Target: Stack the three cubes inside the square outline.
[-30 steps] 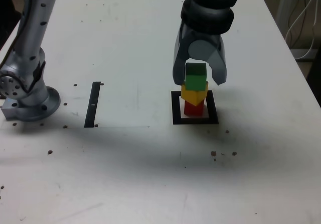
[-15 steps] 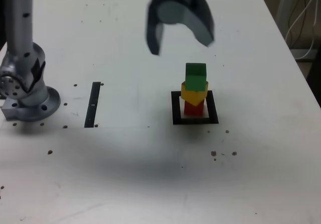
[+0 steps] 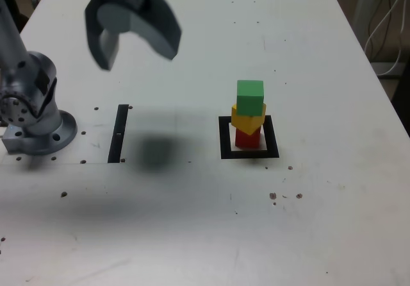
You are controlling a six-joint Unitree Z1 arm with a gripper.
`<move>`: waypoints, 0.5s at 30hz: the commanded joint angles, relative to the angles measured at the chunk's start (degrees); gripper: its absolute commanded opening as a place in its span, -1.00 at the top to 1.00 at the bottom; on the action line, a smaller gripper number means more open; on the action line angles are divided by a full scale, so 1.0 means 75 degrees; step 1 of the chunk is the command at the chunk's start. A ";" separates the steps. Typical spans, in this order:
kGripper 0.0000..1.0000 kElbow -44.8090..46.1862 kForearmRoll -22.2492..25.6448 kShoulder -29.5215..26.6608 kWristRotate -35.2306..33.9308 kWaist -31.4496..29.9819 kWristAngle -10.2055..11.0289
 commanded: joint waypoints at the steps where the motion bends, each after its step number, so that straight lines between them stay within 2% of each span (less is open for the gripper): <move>1: -0.99 0.0869 -0.0376 -0.0111 0.0013 0.0041 -0.0085; 4: -0.99 0.1869 -0.1145 -0.0099 0.0009 0.0051 -0.0222; 7: -0.99 0.2394 -0.1677 -0.0084 -0.0058 -0.0013 -0.0222; 12: -0.99 0.2710 -0.1872 -0.0102 -0.0286 -0.0214 -0.0036; 15: -1.00 0.2950 -0.1911 -0.0104 -0.0351 -0.0253 -0.0017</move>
